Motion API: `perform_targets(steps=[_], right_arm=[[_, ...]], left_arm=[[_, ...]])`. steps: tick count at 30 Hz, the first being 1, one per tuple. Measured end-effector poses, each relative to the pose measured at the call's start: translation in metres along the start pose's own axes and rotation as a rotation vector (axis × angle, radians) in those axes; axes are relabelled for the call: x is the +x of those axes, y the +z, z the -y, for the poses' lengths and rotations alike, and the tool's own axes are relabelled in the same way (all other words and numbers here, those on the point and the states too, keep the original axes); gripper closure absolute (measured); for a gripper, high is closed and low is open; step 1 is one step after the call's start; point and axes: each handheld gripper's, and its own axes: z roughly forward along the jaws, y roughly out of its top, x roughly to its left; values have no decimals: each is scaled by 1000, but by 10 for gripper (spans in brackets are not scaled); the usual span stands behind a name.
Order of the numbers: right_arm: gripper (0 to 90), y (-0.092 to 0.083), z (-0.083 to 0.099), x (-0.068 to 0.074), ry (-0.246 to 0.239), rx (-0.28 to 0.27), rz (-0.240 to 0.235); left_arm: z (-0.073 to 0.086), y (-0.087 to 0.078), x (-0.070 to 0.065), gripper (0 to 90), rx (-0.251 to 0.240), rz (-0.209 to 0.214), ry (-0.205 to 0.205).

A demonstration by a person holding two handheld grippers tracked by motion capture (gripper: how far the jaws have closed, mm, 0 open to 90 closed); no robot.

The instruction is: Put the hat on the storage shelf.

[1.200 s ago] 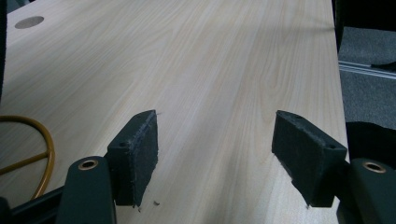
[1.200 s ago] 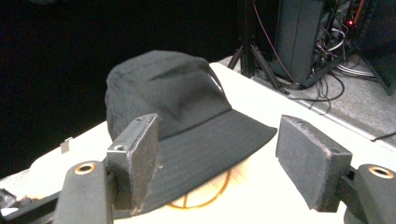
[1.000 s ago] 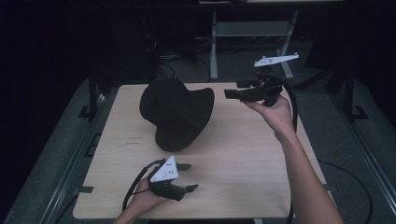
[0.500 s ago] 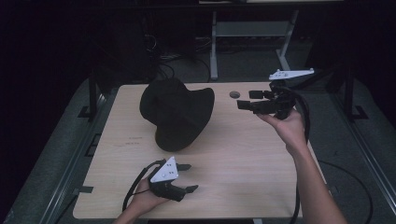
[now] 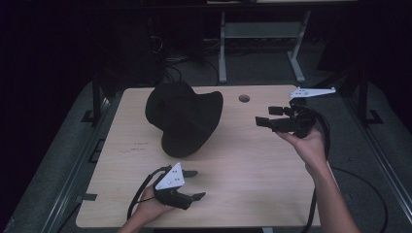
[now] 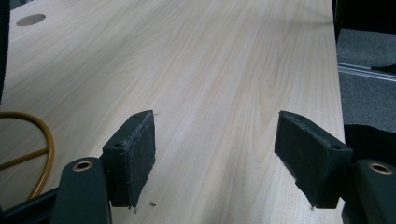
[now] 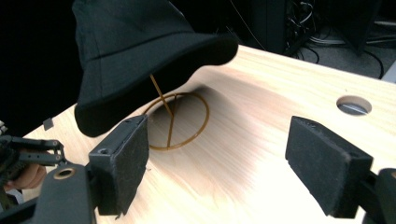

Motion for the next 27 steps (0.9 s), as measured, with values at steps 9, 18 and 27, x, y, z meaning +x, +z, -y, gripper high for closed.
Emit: perform_targets(steps=[9, 18, 27], right_arm=[[189, -11, 23, -5, 26, 1, 22], [186, -20, 44, -7, 48, -2, 39], [178, -24, 67, -11, 76, 6, 51]], left_arm=[[0, 1, -1, 279, 2, 0, 4], [-1, 3, -1, 277, 3, 2, 8], [0, 2, 0, 275, 2, 1, 1]])
